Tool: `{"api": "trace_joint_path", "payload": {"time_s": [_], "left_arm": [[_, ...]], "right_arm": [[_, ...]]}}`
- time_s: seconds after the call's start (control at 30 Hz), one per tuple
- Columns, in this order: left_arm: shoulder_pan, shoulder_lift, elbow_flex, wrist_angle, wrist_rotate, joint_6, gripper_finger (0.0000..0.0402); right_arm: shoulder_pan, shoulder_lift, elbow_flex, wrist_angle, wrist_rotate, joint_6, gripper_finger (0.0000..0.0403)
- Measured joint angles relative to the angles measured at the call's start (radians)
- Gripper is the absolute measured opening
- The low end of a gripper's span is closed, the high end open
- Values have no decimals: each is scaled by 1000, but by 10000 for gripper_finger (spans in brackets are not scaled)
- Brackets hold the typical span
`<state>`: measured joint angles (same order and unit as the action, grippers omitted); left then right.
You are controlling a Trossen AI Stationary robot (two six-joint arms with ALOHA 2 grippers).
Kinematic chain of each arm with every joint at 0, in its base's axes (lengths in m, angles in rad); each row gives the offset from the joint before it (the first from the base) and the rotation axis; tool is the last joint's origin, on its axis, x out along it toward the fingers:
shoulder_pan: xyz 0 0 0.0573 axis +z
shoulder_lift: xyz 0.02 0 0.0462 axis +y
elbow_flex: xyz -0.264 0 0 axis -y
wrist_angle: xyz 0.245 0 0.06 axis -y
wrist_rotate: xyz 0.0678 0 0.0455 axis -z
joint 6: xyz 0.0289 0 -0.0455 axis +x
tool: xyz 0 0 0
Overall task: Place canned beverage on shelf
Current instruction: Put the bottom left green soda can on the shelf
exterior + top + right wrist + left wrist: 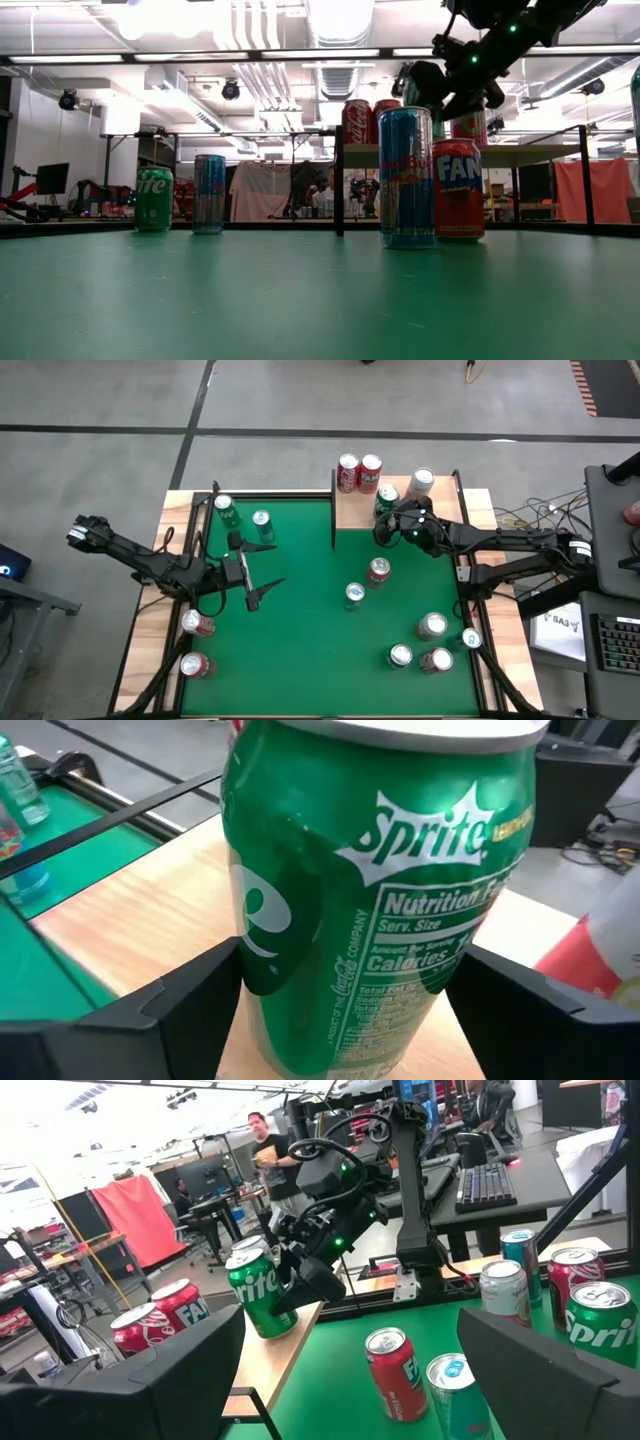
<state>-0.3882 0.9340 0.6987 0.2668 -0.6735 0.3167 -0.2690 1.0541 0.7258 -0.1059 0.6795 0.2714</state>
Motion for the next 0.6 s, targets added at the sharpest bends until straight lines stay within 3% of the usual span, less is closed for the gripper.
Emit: {"api": "trace_joint_path", "payload": {"time_s": [0.6], "left_arm": [[0,0,0,-6,0,0,349]], "right_arm": [[0,7,0,-19,0,26,341]]}}
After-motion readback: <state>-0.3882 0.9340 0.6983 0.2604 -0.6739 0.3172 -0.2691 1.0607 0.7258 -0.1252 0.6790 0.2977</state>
